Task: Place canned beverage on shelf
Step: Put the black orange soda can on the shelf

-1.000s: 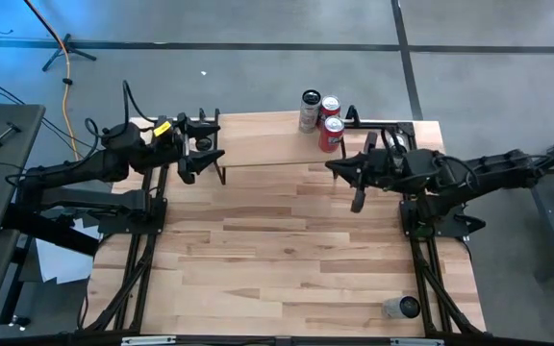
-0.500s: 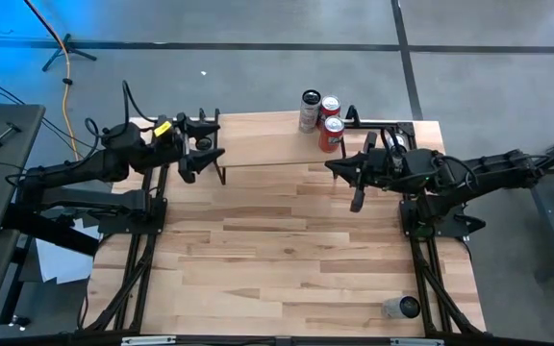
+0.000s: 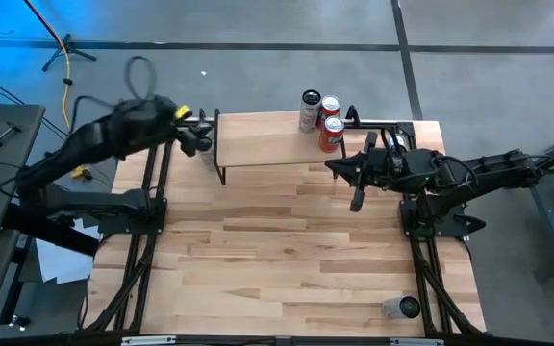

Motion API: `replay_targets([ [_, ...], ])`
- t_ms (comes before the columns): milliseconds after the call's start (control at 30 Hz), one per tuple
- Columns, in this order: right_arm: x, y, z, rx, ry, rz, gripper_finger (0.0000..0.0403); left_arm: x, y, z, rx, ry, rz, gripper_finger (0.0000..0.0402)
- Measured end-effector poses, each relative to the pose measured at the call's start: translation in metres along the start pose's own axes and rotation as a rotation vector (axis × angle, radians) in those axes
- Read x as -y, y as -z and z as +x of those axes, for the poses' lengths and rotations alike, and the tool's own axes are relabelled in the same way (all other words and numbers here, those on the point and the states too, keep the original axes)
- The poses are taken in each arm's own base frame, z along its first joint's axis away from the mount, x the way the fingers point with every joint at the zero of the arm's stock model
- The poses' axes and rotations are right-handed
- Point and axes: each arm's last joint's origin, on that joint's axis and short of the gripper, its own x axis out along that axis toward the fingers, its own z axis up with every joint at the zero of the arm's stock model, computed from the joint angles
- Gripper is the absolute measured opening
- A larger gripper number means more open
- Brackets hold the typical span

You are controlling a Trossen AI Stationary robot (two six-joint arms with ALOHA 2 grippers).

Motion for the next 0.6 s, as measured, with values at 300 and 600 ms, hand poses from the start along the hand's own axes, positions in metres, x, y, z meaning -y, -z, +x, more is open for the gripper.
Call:
replay_targets([
  [300, 0.001, 0.0, 0.0, -0.005, 0.023, 0.034, 0.0, -0.043, 0.019, 0.073, -0.551, 0.078, 0.068, 0.0337],
  [600, 0.001, 0.0, 0.0, -0.005, 0.023, 0.061, 0.0, -0.082, 0.029, 0.093, -0.72, 0.184, 0.319, 0.0337],
])
